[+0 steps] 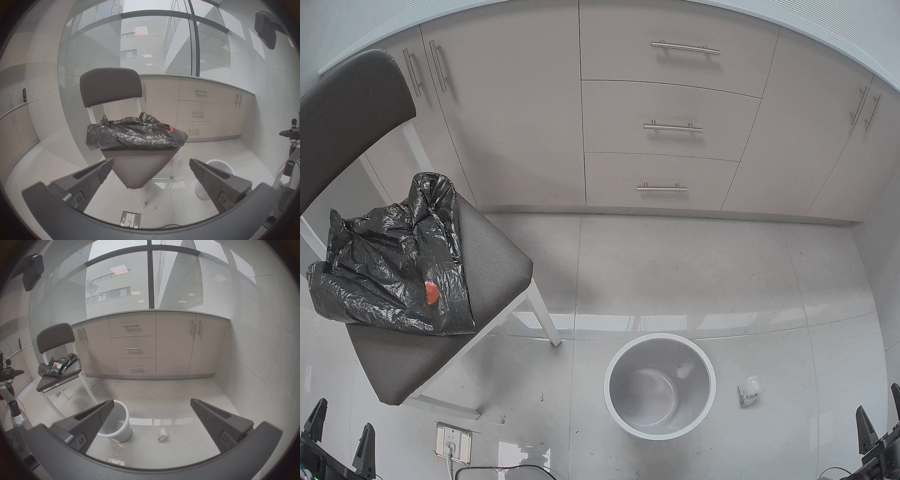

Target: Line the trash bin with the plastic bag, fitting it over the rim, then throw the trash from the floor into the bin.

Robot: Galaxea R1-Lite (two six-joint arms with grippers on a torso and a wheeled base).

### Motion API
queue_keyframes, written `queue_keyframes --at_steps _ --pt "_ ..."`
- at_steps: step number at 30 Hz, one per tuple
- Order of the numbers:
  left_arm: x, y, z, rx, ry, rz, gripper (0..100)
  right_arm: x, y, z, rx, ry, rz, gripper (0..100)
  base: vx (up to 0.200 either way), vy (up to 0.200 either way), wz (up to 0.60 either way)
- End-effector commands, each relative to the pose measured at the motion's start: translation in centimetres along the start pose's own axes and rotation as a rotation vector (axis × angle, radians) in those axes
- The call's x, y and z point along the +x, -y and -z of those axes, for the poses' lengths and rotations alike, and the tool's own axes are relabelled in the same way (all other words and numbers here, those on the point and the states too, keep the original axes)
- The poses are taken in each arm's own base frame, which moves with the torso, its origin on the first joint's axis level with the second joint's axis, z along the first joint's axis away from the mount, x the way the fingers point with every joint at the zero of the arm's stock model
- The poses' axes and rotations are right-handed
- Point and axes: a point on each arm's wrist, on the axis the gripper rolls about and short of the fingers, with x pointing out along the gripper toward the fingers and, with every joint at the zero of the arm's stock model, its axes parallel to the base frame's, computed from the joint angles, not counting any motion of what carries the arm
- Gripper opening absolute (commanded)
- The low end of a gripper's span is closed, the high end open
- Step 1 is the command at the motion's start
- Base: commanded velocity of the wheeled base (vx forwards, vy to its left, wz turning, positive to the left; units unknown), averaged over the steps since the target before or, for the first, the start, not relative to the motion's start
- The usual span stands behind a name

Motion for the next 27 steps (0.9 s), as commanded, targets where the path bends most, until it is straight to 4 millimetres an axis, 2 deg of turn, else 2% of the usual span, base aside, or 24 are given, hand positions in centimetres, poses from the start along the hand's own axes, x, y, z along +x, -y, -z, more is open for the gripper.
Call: queue_keyframes --at_steps 1,2,3,4,5,6,7,8,9,10,13,14,15,17,18,19,21,22,23,24,27 --pt "0.0 0.0 0.5 -0.001 -0.003 -0.002 100 -0.1 0.0 -0.1 0.003 0.034 0.008 100 0.0 0.0 0.0" --pt "0.0 0.0 0.5 -0.003 0.0 -0.002 100 -0.9 0.1 -3.4 0.041 0.166 -0.004 100 0.0 0.0 0.0" --pt "0.0 0.0 0.2 -0.007 0.012 -0.003 100 -1.7 0.2 -7.8 0.116 0.265 -0.02 100 0.0 0.0 0.0" --pt "-0.1 0.0 -0.2 -0.011 0.021 0.0 100 -2.0 0.3 -9.6 0.151 0.29 -0.034 100 0.0 0.0 0.0" --pt "-0.7 0.0 -3.5 -0.041 0.09 0.004 100 -1.9 0.4 -13.7 0.214 0.297 -0.052 100 0.0 0.0 0.0" --pt "-0.8 0.1 -4.9 -0.063 0.108 0.01 100 -1.8 0.4 -14.6 0.198 0.299 -0.054 100 0.0 0.0 0.0" --pt "-0.8 0.1 -4.9 -0.063 0.108 0.01 100 -1.8 0.4 -14.6 0.198 0.299 -0.054 100 0.0 0.0 0.0" --pt "-0.7 0.1 -8.6 -0.131 0.124 0.007 100 -0.2 0.2 -17.6 0.085 0.259 -0.053 100 0.0 0.0 0.0" --pt "-0.6 0.1 -9.0 -0.134 0.124 0.006 100 0.2 0.2 -17.8 0.074 0.253 -0.053 100 0.0 0.0 0.0" --pt "0.1 0.1 -10.5 -0.141 0.102 -0.005 100 2.5 0.0 -18.9 0.081 0.209 -0.065 100 0.0 0.0 0.0" --pt "1.7 0.0 -11.1 -0.144 0.032 -0.024 100 7.3 -0.8 -19.9 0.202 0.163 -0.132 100 0.0 0.0 0.0" --pt "1.8 0.0 -11.2 -0.144 0.029 -0.024 100 7.6 -0.9 -19.9 0.209 0.158 -0.135 100 0.0 0.0 0.0" --pt "2.9 0.0 -11.9 -0.145 -0.01 -0.027 100 11.0 -1.8 -20.1 0.308 0.13 -0.182 100 0.0 0.0 0.0" --pt "4.3 -0.1 -12.6 -0.147 -0.059 -0.031 100 14.7 -3.0 -19.8 0.39 0.097 -0.201 100 0.0 0.0 0.0" --pt "4.4 -0.1 -12.6 -0.147 -0.063 -0.031 100 14.9 -3.1 -19.8 0.393 0.097 -0.201 100 0.0 0.0 0.0" --pt "5.9 -0.1 -13.3 -0.147 -0.111 -0.024 100 17.5 -3.9 -19.0 0.423 0.075 -0.193 100 0.0 0.0 0.0" --pt "8.1 -0.1 -13.7 -0.149 -0.184 -0.019 100 19.7 -4.8 -17.7 0.442 0.046 -0.182 100 0.0 0.0 0.0" --pt "8.1 -0.1 -13.7 -0.149 -0.184 -0.019 100 19.7 -4.8 -17.7 0.442 0.046 -0.182 100 0.0 0.0 0.0" --pt "10.7 0.0 -14.2 -0.162 -0.242 -0.009 100 21.3 -5.8 -16.0 0.443 0.014 -0.189 100 0.0 0.0 0.0" --pt "12.4 0.1 -14.3 -0.183 -0.263 0.0 100 22.1 -6.1 -15.0 0.43 -0.003 -0.185 100 0.0 0.0 0.0" --pt "17.7 0.4 -14.9 -0.251 -0.272 0.001 100 23.5 -6.6 -12.9 0.406 -0.015 -0.181 100 0.0 0.0 0.0"
